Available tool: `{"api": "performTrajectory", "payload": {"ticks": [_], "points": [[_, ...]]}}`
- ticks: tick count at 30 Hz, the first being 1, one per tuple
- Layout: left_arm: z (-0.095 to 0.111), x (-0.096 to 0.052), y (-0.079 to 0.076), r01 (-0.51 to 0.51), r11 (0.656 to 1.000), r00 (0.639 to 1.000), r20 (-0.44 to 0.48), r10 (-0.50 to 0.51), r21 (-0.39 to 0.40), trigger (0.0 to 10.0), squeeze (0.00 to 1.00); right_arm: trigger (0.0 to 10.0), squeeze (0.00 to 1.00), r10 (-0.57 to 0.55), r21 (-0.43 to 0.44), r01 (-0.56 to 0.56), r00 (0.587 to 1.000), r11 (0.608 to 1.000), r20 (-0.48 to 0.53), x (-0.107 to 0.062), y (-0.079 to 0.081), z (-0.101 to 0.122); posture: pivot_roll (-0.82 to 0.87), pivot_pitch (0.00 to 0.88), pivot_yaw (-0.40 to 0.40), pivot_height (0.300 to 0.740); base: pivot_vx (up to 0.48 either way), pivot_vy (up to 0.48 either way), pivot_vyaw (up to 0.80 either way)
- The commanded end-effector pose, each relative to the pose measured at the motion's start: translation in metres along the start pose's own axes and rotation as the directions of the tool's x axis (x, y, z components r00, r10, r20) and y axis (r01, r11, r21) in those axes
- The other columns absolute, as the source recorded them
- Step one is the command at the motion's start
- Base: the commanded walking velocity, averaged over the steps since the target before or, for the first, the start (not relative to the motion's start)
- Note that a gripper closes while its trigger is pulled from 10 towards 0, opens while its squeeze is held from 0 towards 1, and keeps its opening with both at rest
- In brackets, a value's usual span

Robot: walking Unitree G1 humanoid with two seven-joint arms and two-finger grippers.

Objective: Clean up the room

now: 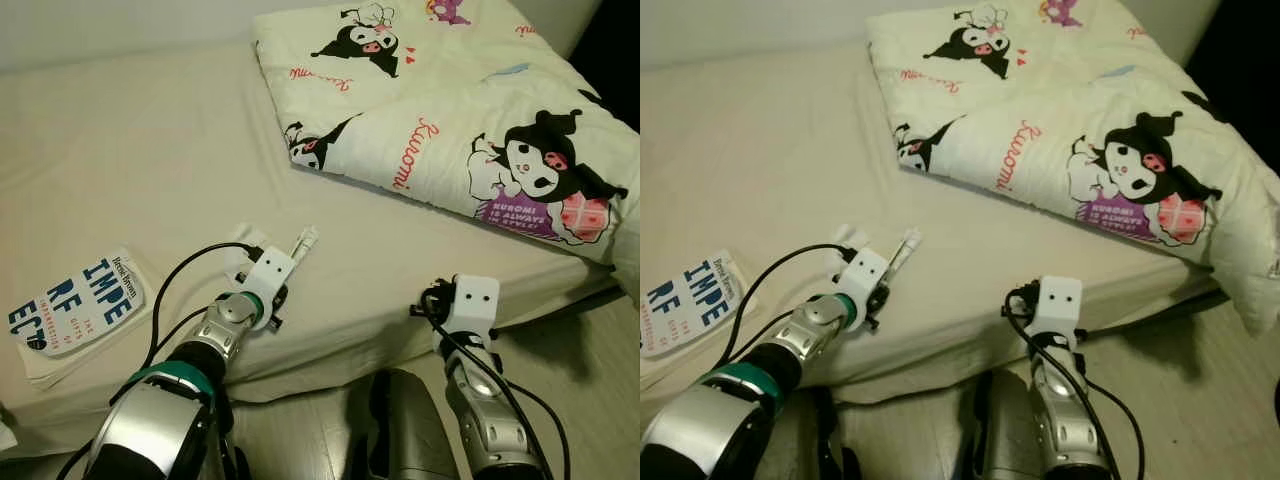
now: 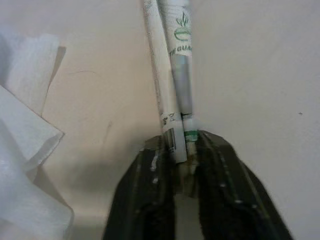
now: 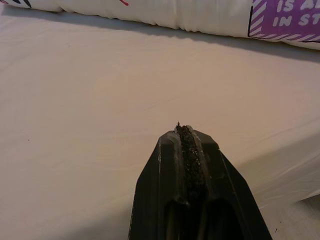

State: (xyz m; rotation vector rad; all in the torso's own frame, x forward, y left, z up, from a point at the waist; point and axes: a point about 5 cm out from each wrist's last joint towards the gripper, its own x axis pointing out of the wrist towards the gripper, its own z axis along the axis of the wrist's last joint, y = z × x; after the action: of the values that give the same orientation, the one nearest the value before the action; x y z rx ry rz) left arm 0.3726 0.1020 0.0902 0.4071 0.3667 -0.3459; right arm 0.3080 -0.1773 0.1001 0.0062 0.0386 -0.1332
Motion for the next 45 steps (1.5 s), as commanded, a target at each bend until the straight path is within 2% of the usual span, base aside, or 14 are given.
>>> {"api": "performTrajectory", "payload": {"ticks": [1, 11, 20, 24, 28, 33, 35, 37, 38, 39, 40, 42, 44, 45], "points": [[-0.016, -0.002, -0.001, 0.006, 1.000, 0.999, -0.049, -0.006, 0.011, 0.0, 0.00, 10.0, 0.00, -0.004, 0.003, 0.005, 0.999, 1.000, -0.035, -0.004, 0.000, -0.007, -0.02, 0.236, 0.099, 0.571, 0.000, 0.000, 0.00], [-0.014, -0.004, 0.014, -0.038, 0.999, 0.999, -0.032, 0.037, -0.034, 0.0, 0.00, 10.0, 0.00, 0.007, 0.005, -0.007, 0.999, 1.000, -0.040, 0.003, 0.005, -0.008, 0.01, 0.211, 0.085, 0.571, 0.000, 0.000, 0.00], [-0.016, -0.008, 0.026, -0.027, 0.998, 0.999, 0.033, 0.029, -0.057, 0.0, 0.00, 10.0, 0.00, 0.104, 0.012, -0.103, 0.994, 0.995, -0.046, 0.011, 0.034, -0.011, 0.05, 0.116, 0.041, 0.571, 0.000, 0.000, 0.00], [-0.007, -0.009, 0.027, -0.001, 0.997, 0.993, 0.116, 0.009, -0.072, 0.0, 0.00, 10.0, 0.00, 0.151, 0.005, -0.151, 0.987, 0.989, -0.054, 0.011, 0.048, -0.013, 0.06, 0.069, 0.031, 0.571, 0.000, 0.000, 0.00], [0.017, -0.016, 0.042, -0.043, 0.990, 0.952, 0.295, 0.081, -0.131, 0.0, 0.00, 10.0, 0.00, 0.197, 0.008, -0.197, 0.979, 0.980, -0.046, 0.008, 0.058, -0.014, 0.07, 0.029, 0.006, 0.571, 0.000, 0.000, 0.00], [0.018, -0.017, 0.043, -0.047, 0.990, 0.949, 0.303, 0.085, -0.132, 0.0, 0.00, 10.0, 0.00, 0.198, 0.010, -0.198, 0.979, 0.980, -0.045, 0.008, 0.058, -0.014, 0.07, 0.029, 0.006, 0.571, 0.000, 0.000, 0.00], [0.011, -0.037, 0.068, -0.163, 0.969, 0.893, 0.390, 0.225, -0.186, 0.0, 0.00, 10.0, 0.00, 0.195, 0.012, -0.194, 0.979, 0.981, -0.065, -0.001, 0.056, -0.027, 0.11, 0.000, -0.027, 0.571, 0.000, 0.000, 0.00], [0.011, -0.037, 0.068, -0.163, 0.969, 0.893, 0.390, 0.225, -0.186, 0.0, 0.00, 10.0, 0.00, 0.195, 0.012, -0.194, 0.979, 0.981, -0.065, -0.001, 0.056, -0.027, 0.11, 0.000, -0.027, 0.571, 0.000, 0.000, 0.00], [0.006, -0.049, 0.076, -0.203, 0.960, 0.865, 0.423, 0.269, -0.195, 0.0, 0.00, 10.0, 0.00, 0.189, 0.018, -0.188, 0.979, 0.982, -0.073, -0.005, 0.055, -0.032, 0.11, 0.000, -0.026, 0.571, 0.000, 0.000, 0.00], [0.006, -0.049, 0.076, -0.203, 0.960, 0.865, 0.423, 0.269, -0.195, 0.0, 0.00, 10.0, 0.00, 0.189, 0.018, -0.188, 0.979, 0.982, -0.073, -0.005, 0.055, -0.032, 0.11, 0.000, -0.026, 0.571, 0.000, 0.000, 0.00], [-0.016, -0.064, 0.079, -0.250, 0.947, 0.853, 0.417, 0.314, -0.202, 0.0, 0.00, 10.0, 0.00, 0.173, 0.017, -0.172, 0.982, 0.985, -0.078, -0.010, 0.050, -0.039, 0.13, 0.000, -0.035, 0.571, 0.000, 0.000, 0.00], [-0.016, -0.064, 0.079, -0.250, 0.947, 0.853, 0.417, 0.314, -0.202, 0.0, 0.00, 10.0, 0.00, 0.173, 0.017, -0.172, 0.982, 0.985, -0.078, -0.010, 0.050, -0.039, 0.13, 0.000, -0.035, 0.571, 0.000, 0.000, 0.00], [-0.042, -0.083, 0.073, -0.288, 0.938, 0.855, 0.390, 0.343, -0.194, 0.4, 0.00, 10.0, 0.00, 0.149, 0.025, -0.147, 0.986, 0.989, -0.081, -0.011, 0.044, -0.044, 0.15, 0.000, -0.053, 0.571, 0.000, 0.000, 0.00], [-0.042, -0.083, 0.073, -0.288, 0.938, 0.855, 0.390, 0.343, -0.194, 0.4, 0.00, 10.0, 0.00, 0.149, 0.025, -0.147, 0.986, 0.989, -0.081, -0.011, 0.044, -0.044, 0.15, 0.000, -0.053, 0.571, 0.000, 0.000, 0.00]]}}
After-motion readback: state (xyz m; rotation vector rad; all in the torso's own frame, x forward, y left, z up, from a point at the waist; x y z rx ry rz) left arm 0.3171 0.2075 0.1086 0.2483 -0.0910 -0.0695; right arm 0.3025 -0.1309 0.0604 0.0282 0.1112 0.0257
